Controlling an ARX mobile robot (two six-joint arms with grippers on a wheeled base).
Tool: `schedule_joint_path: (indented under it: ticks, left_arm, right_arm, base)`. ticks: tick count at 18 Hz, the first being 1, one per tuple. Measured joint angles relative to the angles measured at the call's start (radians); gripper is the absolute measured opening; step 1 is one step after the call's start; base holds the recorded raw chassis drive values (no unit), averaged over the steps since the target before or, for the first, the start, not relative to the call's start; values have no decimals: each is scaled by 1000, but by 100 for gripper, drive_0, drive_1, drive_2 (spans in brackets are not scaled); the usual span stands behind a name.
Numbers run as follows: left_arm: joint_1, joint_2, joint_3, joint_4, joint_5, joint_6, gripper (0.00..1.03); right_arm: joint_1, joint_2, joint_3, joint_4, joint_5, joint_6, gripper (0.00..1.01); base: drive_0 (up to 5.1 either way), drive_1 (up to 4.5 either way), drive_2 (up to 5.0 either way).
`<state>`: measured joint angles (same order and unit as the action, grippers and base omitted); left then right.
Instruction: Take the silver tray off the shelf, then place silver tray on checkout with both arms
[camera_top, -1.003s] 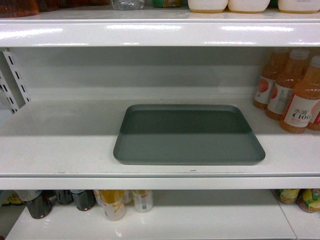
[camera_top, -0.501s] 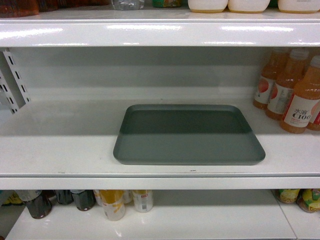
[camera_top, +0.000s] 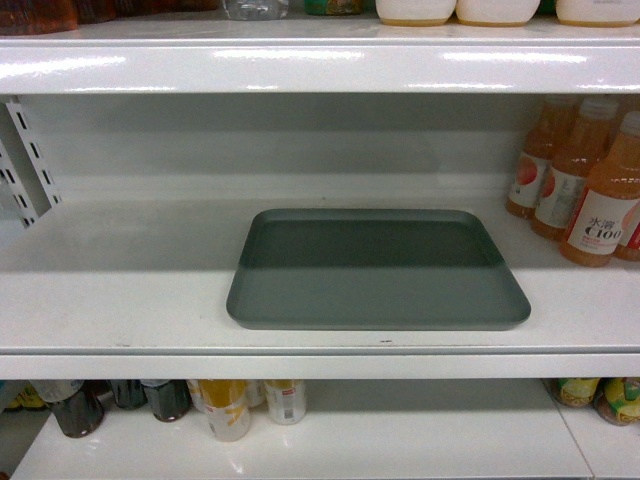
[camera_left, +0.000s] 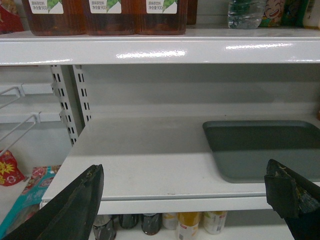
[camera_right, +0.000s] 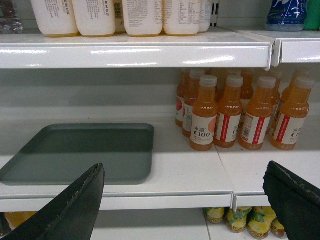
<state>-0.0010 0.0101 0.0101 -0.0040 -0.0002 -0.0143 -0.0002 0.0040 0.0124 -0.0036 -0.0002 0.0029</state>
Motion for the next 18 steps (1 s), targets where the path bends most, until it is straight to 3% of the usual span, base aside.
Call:
schedule_joint_path:
  ticks: [8,9,10,12,14,16,18]
  left_arm:
    - [-4,5,4,-25,-14,-2,98]
    - [-71,103,69,-177,-146,-36,98]
    - [-106,280,126,-156,-201,-64,98]
    - [-72,557,184,9,-164,-87,98]
    - [-53,844,244,137,-48,-106,98]
    - [-68,1133,316,267,38,-117,98]
    - [-93,1383,394,374,47,-130,98]
  right_arm:
    - [0,3,2,-18,2,2,98]
    - [1,85,42,-115,13,12,98]
    - [-1,237,57,-48,17,15,98]
    - [-2,504,81,138,27,11,98]
    - [9,792,133,309,23,23,98]
    - [55,1053,204,463,46,24,98]
    - [85,1272,270,558,51,32,98]
  base:
    - [0,0,0]
    - [0,0,0]
    - [0,0,0]
    - [0,0,0]
    - [0,0,0]
    - [0,0,0]
    - [0,0,0]
